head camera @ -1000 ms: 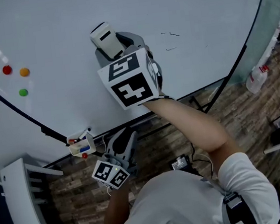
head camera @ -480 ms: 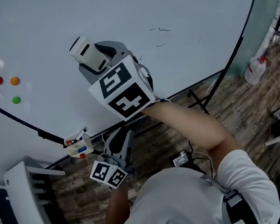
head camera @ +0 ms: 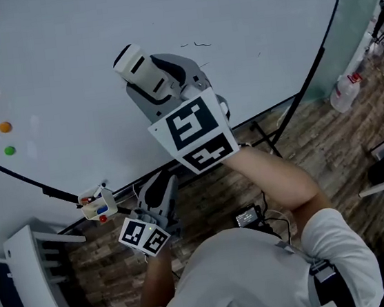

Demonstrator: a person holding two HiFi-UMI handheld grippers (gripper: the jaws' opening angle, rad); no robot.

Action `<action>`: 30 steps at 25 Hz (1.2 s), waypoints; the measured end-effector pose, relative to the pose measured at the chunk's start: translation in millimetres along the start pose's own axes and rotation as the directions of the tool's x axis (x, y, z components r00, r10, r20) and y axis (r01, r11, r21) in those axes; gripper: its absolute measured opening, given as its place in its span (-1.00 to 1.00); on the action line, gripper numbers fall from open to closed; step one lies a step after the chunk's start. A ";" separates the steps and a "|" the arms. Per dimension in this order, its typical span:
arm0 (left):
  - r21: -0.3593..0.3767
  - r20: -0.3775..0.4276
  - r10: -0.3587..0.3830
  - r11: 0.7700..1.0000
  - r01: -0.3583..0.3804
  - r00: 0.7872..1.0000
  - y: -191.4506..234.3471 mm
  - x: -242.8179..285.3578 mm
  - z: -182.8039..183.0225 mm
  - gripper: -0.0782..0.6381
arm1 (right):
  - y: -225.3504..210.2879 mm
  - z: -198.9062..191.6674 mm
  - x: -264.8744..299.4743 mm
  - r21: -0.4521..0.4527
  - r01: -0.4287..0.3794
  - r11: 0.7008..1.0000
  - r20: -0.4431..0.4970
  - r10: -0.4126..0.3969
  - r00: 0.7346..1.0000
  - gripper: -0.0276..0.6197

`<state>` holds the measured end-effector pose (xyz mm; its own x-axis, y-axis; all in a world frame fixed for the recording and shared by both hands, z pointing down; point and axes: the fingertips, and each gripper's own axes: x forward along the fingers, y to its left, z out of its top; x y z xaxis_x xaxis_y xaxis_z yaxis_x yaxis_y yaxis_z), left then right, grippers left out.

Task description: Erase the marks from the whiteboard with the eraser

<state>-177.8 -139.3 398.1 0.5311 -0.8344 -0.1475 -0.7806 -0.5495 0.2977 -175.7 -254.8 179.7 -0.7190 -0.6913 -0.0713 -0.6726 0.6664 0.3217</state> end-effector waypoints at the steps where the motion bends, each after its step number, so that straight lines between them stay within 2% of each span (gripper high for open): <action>1: 0.003 0.000 0.000 1.000 0.000 1.000 -1.2 3.3 -0.2 -0.55 | -7.7 -3.6 -5.3 -0.001 0.012 1.000 -0.002 -0.012 1.000 -0.12; 10: 0.009 -0.019 -0.012 1.000 0.012 1.000 -17.3 35.8 -7.7 -0.55 | -77.5 -49.3 -46.8 0.016 0.097 0.995 -0.057 -0.096 0.994 -0.12; 15: 0.013 -0.035 -0.022 1.000 0.023 0.999 -25.2 51.1 -11.7 -0.55 | -125.2 -80.4 -73.3 0.022 0.177 0.984 -0.094 -0.175 0.980 -0.12; 23: 0.015 -0.039 -0.004 1.000 0.004 0.999 -29.3 59.6 -15.8 -0.55 | -192.6 -158.8 -112.9 0.046 0.296 0.954 -0.220 -0.279 0.935 -0.12; 30: 0.010 -0.036 0.010 1.000 -0.009 0.999 -29.1 62.5 -18.0 -0.55 | -249.0 -212.2 -138.0 0.090 0.416 0.905 -0.300 -0.374 0.878 -0.12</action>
<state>-115.9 -174.7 397.2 0.5352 -0.8375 -0.1103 -0.7886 -0.5421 0.2901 128.1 -384.6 309.7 -0.3275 -0.9395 0.1004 -0.9234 0.3407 0.1765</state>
